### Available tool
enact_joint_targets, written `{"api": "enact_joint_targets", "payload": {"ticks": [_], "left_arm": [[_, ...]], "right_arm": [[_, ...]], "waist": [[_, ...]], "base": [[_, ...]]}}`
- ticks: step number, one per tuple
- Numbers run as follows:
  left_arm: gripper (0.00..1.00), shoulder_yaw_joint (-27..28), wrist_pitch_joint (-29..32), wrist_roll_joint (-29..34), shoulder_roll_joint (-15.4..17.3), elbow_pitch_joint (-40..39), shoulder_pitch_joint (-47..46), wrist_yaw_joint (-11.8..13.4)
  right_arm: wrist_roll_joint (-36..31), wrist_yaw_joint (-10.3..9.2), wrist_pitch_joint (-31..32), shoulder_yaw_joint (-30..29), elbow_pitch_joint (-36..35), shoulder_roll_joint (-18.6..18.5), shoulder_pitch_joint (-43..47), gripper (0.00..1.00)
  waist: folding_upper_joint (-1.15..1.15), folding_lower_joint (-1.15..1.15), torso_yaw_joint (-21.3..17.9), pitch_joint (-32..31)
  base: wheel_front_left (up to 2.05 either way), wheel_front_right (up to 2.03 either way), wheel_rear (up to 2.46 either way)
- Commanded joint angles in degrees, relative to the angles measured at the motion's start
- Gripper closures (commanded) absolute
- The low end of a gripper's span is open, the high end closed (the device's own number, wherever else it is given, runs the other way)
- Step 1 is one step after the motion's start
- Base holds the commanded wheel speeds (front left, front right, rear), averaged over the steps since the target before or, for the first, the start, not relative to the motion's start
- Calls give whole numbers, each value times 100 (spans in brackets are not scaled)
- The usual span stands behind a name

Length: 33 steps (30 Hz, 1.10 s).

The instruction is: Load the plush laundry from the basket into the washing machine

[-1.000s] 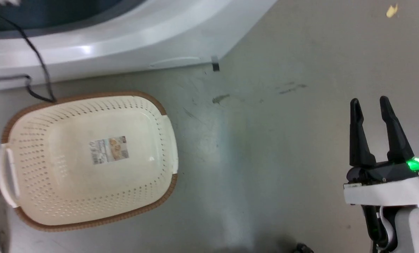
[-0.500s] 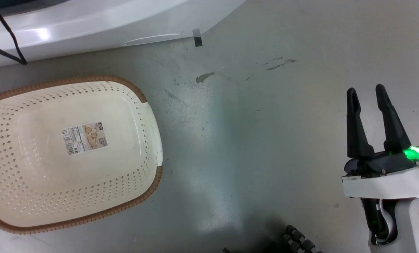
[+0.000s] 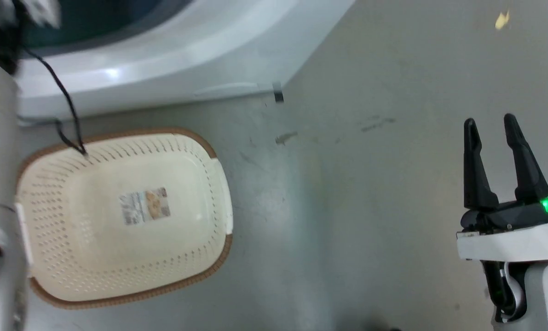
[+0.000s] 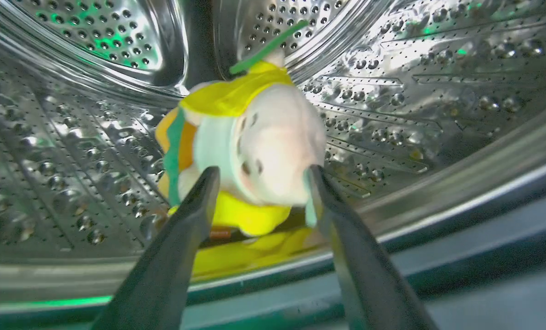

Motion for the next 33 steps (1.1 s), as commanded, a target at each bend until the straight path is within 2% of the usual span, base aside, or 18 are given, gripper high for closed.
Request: {"api": "enact_joint_targets", "payload": {"ticks": [1,5,13,14,15,19,22,29,33], "left_arm": [[0,-69,-185,-48,-118,62,290,-73],[0,-194,-680,-125,-325,86,965,-149],[0,-84,-1490,-438,-599,-305,2366,-84],[0,7,-1629,-567,-664,-620,2803,-54],[0,7,-1629,-567,-664,-620,2803,-54],[0,262,-1757,-866,-806,-1542,3840,19],[0,454,-1782,-969,-902,-2385,4797,212],[0,583,-1789,-724,-1249,-4356,6928,620],[0,467,-1789,-504,-1470,-4735,7646,697]], "right_arm": [[-106,-5,-25,-37,32,7,100,0],[-280,-5,-25,-103,56,7,278,0],[-510,-5,-25,-34,125,7,708,0],[-564,-5,-25,-40,131,7,834,0],[-564,-5,-25,-40,131,7,834,0],[-631,-5,-25,-103,137,7,1071,0],[-669,-5,-25,-98,154,7,1260,0],[-765,-5,-25,-84,131,7,1705,0],[-782,-5,-25,-46,145,7,1827,0]], "waist": [[0,0,237,-605],[0,0,447,-1271],[0,0,778,-2346],[0,0,860,-2592],[0,0,860,-2592],[0,0,1013,-3035],[0,0,1085,-3354],[0,0,1228,-3783],[0,0,1296,-3830]], "base": [[0,0,0],[0,0,0],[0,0,0],[0,0,0],[0,0,0],[0,0,0],[0,0,0],[0,0,0],[0,0,0]]}}
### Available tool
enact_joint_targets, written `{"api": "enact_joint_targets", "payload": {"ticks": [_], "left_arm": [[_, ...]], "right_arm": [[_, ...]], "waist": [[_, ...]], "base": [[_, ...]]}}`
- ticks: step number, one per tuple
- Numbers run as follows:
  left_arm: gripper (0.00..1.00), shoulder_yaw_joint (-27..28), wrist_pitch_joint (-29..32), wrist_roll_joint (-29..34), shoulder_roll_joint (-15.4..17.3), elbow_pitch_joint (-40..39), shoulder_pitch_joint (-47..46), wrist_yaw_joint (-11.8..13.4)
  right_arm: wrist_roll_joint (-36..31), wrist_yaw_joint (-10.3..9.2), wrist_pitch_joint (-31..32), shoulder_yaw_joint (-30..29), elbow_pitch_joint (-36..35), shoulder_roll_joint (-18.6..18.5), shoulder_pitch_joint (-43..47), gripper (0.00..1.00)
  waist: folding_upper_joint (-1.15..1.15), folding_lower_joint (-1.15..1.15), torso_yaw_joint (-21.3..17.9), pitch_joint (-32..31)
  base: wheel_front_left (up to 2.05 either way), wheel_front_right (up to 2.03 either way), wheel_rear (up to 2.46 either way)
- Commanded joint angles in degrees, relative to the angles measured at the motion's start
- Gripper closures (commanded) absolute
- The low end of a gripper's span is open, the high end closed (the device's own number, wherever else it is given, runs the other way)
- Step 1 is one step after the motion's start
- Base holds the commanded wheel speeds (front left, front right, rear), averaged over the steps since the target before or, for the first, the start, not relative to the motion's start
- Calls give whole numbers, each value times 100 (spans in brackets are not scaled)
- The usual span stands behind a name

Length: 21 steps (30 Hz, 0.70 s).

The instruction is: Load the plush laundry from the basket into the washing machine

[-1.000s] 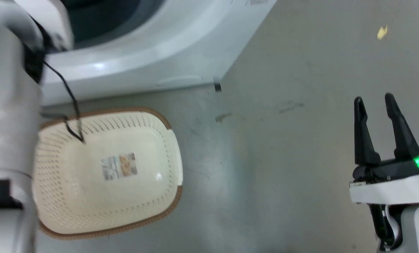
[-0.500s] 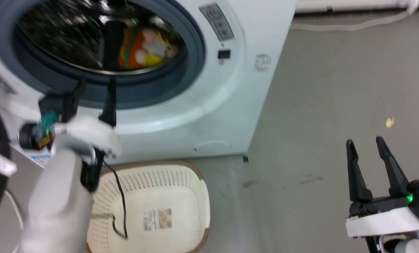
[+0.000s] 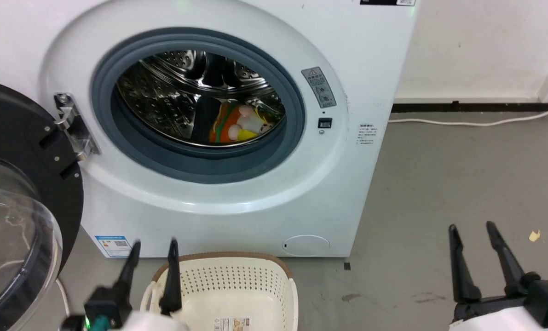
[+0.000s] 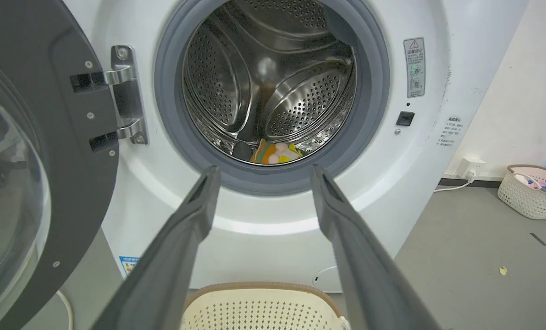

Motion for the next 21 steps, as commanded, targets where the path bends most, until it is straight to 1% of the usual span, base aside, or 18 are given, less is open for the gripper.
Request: {"api": "enact_joint_targets", "payload": {"ticks": [1,3,7,21], "left_arm": [[0,-13,-25,37,-40,-42,129,28],[0,-32,-25,83,-112,-67,305,40],[0,-67,-25,212,-188,3,534,54],[0,162,-26,465,-325,-20,646,55]], "right_arm": [[-57,-5,-24,28,6,7,104,0],[-194,-5,-24,116,23,7,158,0],[-158,-5,-24,209,73,7,252,0],[-98,-5,-24,338,190,7,302,0]], "waist": [[0,0,35,-30],[0,0,55,-40],[0,0,70,-50],[0,0,-64,-41]], "base": [[0,0,0],[0,0,0],[0,0,0],[0,0,0]]}}
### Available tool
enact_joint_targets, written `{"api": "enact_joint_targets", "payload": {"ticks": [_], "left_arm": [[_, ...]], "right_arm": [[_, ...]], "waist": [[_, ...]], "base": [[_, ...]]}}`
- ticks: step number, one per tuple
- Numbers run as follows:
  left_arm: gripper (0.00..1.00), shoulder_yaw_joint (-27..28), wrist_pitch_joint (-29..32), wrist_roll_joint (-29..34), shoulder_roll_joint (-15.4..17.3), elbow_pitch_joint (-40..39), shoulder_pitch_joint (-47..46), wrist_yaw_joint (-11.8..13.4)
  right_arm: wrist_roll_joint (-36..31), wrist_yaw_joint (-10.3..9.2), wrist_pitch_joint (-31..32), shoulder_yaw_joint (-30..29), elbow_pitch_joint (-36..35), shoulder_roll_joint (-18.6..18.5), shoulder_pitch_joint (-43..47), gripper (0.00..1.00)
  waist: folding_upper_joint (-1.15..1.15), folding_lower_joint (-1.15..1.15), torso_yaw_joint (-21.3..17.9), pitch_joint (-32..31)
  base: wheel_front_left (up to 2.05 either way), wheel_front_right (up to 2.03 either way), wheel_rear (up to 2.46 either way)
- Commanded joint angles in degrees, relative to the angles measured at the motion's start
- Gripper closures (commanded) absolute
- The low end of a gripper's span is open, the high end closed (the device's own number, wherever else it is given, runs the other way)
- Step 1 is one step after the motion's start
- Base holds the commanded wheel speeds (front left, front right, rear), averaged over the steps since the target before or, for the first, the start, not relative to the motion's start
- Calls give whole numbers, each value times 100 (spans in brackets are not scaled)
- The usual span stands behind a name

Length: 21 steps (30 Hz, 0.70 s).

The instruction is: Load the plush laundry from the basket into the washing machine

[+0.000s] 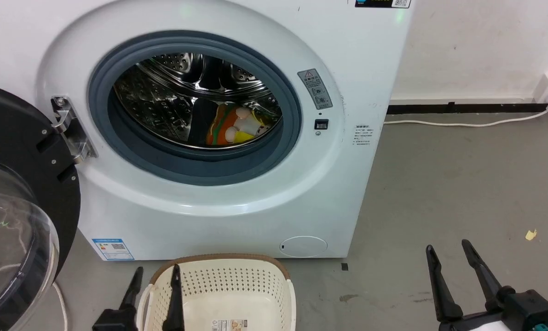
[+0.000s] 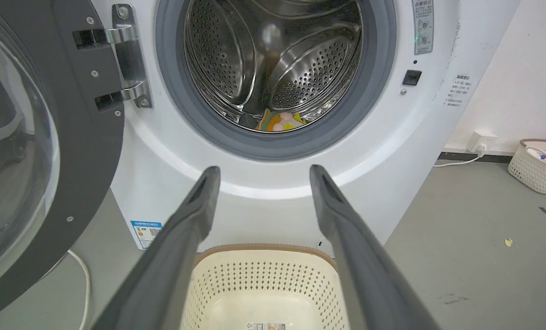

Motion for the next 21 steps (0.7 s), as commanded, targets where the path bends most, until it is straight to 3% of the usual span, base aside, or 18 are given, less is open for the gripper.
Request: {"api": "enact_joint_targets", "payload": {"ticks": [1,2,3,21], "left_arm": [[0,62,-25,24,-32,-56,56,21],[0,80,-25,3,-44,-78,63,14],[100,74,1,-13,-20,-67,0,1],[100,103,177,93,-29,-138,-68,-35]], "right_arm": [[37,-5,-24,7,12,7,54,0],[44,-5,-24,7,13,7,54,0],[10,0,1,1,2,0,-1,100],[-60,-1,173,2,-13,1,-65,100]], "waist": [[0,0,-3,6],[0,0,-5,8],[0,0,-6,9],[0,0,28,16]], "base": [[0,0,0],[0,0,0],[0,0,0],[0,0,0]]}}
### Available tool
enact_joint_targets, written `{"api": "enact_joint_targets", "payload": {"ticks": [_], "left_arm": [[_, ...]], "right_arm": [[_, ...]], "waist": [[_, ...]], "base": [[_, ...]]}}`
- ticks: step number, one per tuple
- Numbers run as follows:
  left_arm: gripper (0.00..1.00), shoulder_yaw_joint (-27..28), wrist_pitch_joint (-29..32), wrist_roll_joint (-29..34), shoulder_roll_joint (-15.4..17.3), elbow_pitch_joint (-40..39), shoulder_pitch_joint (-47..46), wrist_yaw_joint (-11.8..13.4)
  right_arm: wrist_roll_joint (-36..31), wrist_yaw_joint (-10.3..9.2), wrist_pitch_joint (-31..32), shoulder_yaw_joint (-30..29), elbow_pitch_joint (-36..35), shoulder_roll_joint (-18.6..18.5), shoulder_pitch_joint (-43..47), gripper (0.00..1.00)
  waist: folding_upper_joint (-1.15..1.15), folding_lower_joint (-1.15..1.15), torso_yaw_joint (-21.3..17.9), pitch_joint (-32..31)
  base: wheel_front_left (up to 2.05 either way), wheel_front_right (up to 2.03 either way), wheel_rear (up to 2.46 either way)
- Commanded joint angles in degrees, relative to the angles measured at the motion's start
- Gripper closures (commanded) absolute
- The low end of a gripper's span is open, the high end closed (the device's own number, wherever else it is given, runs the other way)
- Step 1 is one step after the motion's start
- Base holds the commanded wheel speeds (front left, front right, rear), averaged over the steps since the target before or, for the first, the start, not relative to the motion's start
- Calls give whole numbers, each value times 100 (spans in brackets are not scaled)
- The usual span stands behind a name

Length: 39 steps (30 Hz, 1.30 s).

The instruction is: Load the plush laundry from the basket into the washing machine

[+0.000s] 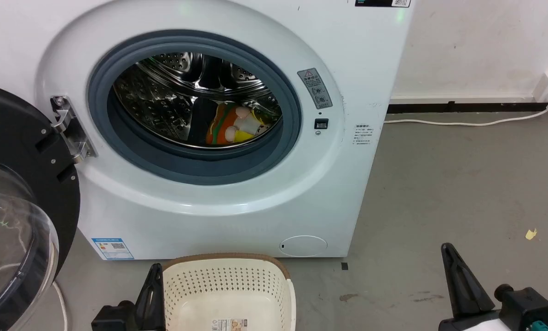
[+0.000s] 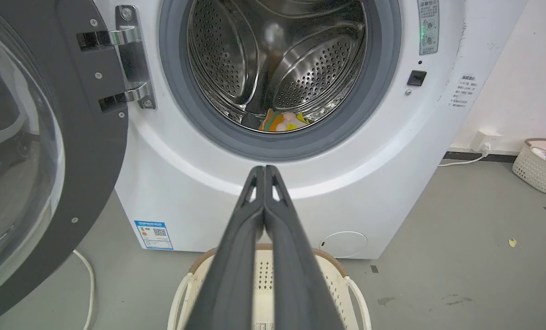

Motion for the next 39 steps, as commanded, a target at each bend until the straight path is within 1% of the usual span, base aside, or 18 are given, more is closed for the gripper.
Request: {"api": "enact_joint_targets", "payload": {"ticks": [1,39], "left_arm": [[100,23,27,54,-14,-32,-60,-31],[100,119,484,342,-51,-230,-241,-120]], "right_arm": [[-45,-1,28,3,-13,1,-59,100],[-222,-2,486,12,-52,3,-229,100]], "waist": [[0,0,4,1],[0,0,97,20]], "base": [[0,0,0],[0,0,0]]}}
